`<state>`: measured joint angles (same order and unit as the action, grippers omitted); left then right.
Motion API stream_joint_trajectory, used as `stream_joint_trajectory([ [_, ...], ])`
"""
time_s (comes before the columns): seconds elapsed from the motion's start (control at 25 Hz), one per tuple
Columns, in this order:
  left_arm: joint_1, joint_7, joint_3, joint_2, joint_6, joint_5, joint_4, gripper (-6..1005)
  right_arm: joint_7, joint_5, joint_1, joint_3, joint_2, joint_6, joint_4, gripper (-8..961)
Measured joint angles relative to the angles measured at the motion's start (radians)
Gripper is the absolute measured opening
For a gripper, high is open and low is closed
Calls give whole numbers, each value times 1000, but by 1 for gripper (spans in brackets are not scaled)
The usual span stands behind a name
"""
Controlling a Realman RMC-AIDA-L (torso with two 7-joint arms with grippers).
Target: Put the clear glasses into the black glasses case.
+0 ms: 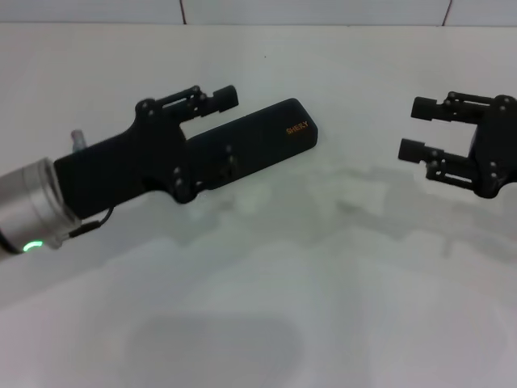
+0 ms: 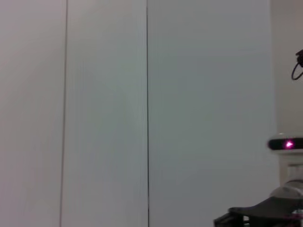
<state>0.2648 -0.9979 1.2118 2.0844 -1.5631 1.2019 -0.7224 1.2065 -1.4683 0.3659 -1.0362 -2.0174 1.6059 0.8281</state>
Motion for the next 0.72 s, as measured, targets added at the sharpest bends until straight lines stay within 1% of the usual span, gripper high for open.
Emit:
stream_joint_trajectory([
  [0.12, -17, -2, -1, -5, -25, 7, 5, 502, -21, 3, 4, -3, -5, 0, -11, 490],
  [0.2, -28, 2, -5, -5, -38, 12, 9, 546, -40, 5, 13, -6, -6, 3, -23, 586],
  [0.36, -48, 5, -6, -3, -44, 40, 12, 633, -48, 2, 40, -29, -5, -7, -58, 719],
  [0.4, -50, 3, -6, -5, -45, 56, 12, 654, -48, 2, 40, -29, -5, -7, -58, 753],
  [0.44, -52, 1, -6, -8, -48, 81, 12, 676, -49, -2, 53, -50, -2, -11, -77, 786],
  [0.48, -53, -1, -6, -10, -51, 103, 11, 745, -51, -10, 60, -70, 1, -14, -86, 804],
  [0.56, -55, -13, -6, -21, -59, 154, 5, 884, -53, -22, 63, -77, 1, -18, -87, 839],
  [0.64, -56, -35, -6, -31, -62, 174, 5, 884, -57, -47, 68, -88, -3, -32, -84, 874],
  [0.72, -57, -54, -6, -40, -63, 183, 9, 884, -58, -54, 73, -107, -4, -44, -85, 874],
])
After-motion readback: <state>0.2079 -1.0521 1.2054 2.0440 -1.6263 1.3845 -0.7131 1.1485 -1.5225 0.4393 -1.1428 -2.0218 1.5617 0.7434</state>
